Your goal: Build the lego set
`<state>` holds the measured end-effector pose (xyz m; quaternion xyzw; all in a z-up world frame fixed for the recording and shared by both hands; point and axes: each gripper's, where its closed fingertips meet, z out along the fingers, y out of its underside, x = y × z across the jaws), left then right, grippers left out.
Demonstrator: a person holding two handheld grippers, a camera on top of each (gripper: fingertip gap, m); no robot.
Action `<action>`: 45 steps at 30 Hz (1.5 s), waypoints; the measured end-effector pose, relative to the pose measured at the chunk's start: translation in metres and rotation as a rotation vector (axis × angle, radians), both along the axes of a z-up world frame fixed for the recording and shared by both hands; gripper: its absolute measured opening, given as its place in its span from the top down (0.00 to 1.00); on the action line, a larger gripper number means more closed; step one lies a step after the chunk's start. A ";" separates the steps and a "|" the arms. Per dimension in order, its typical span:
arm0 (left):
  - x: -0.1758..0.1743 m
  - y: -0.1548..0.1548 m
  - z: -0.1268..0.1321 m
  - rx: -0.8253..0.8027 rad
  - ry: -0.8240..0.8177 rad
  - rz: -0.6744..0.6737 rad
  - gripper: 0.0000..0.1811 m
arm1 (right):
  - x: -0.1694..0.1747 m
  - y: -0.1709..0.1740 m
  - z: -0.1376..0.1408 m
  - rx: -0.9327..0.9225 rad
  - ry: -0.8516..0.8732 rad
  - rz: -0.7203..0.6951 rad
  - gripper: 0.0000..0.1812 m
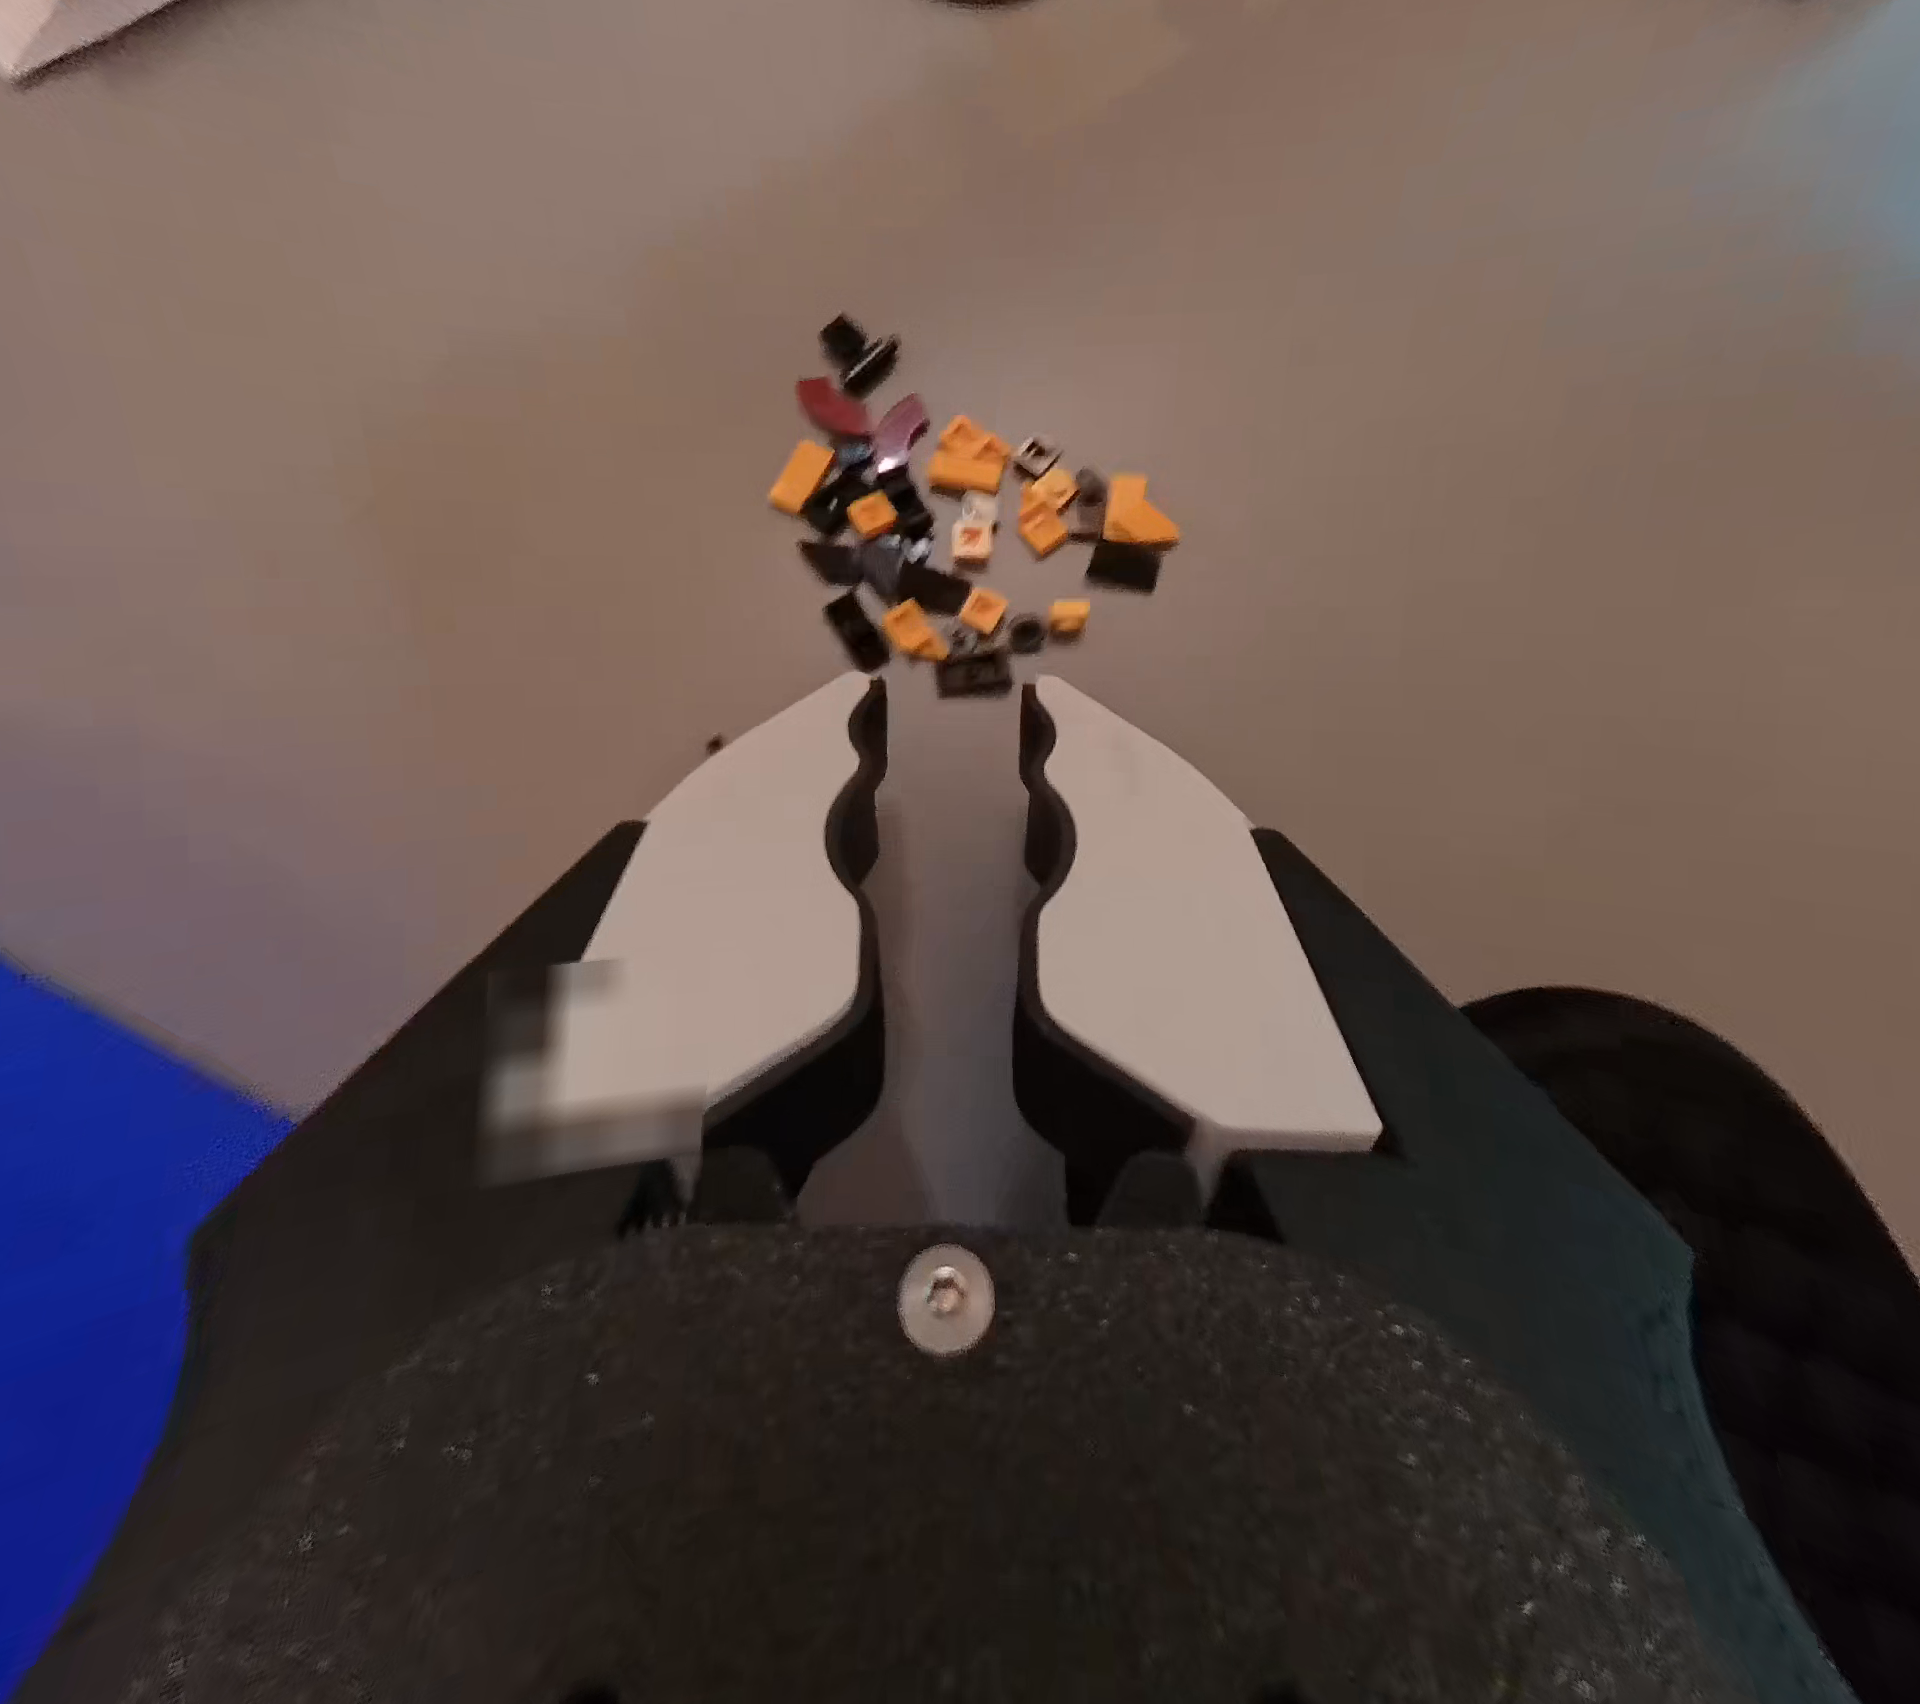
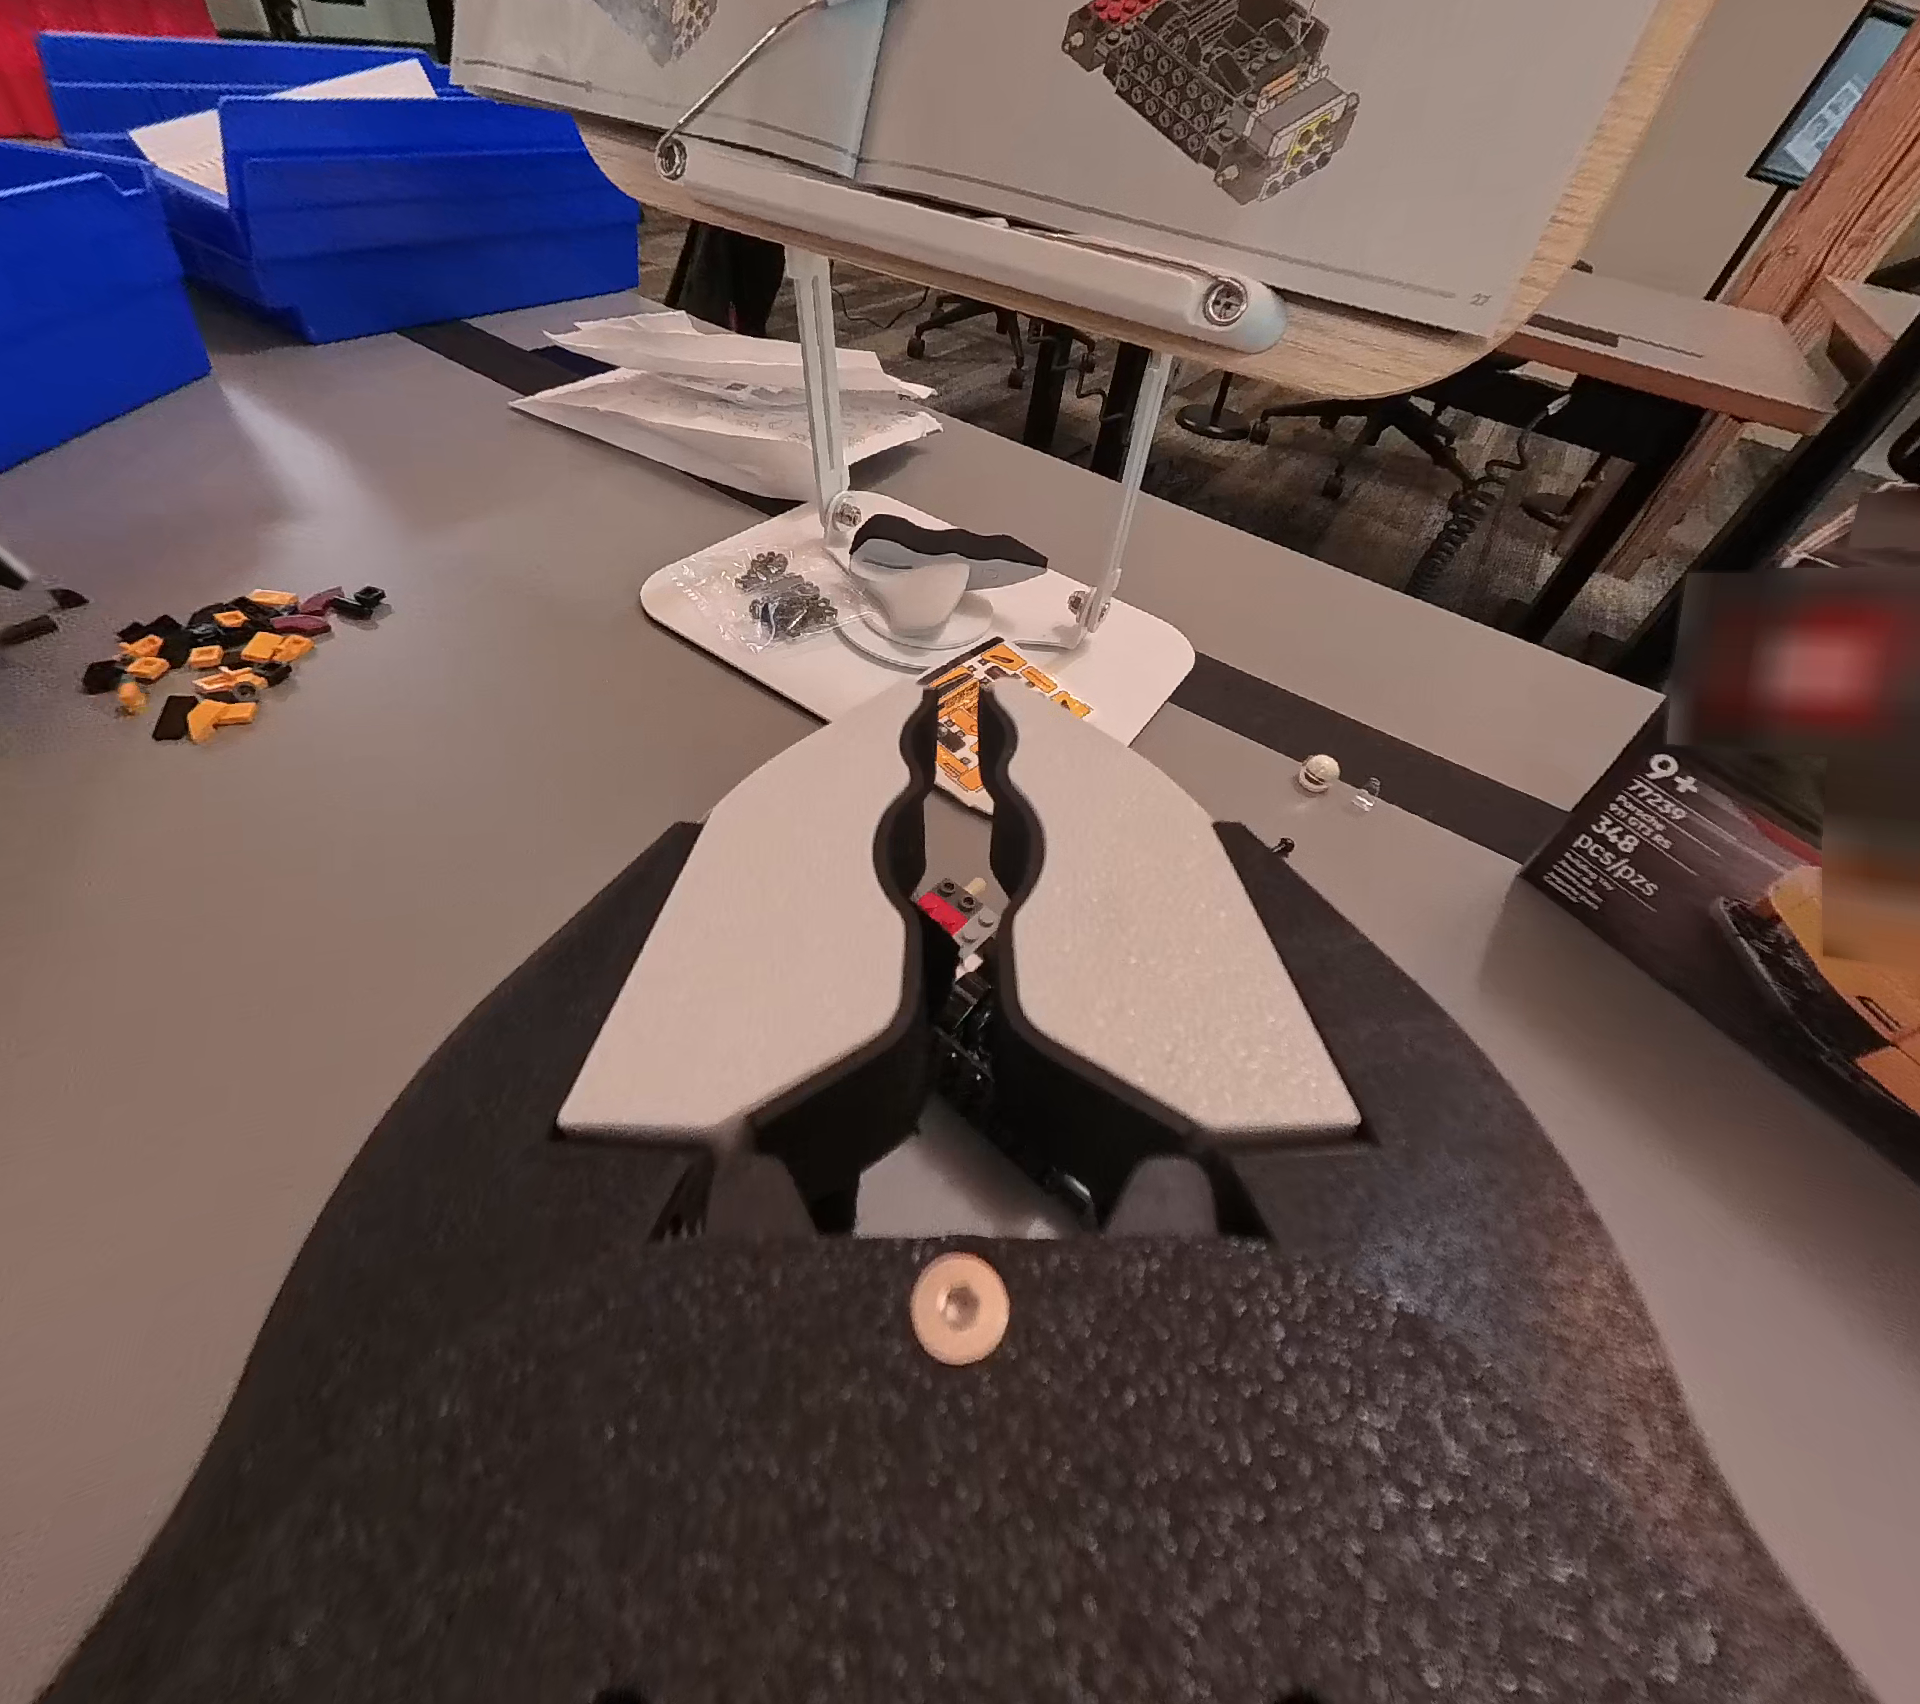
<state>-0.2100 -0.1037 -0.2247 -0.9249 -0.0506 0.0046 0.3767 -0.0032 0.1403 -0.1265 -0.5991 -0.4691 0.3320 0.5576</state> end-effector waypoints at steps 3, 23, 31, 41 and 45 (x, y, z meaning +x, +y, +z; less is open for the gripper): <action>-0.006 -0.014 -0.012 -0.085 0.022 0.026 0.87 | -0.001 -0.001 -0.003 -0.005 -0.012 0.006 0.96; 0.000 0.009 -0.023 -0.041 0.011 -0.002 0.92 | -0.004 0.001 -0.016 -0.026 -0.047 0.017 0.96; -0.028 0.002 -0.023 -0.077 0.174 0.117 0.88 | -0.005 0.001 -0.021 -0.036 -0.061 0.022 0.96; -0.018 0.014 -0.008 0.052 0.111 0.079 0.89 | -0.006 0.002 -0.024 -0.048 -0.066 0.025 0.96; -0.019 0.014 -0.007 0.066 0.110 0.090 0.94 | -0.006 0.001 -0.024 -0.050 -0.062 0.028 0.96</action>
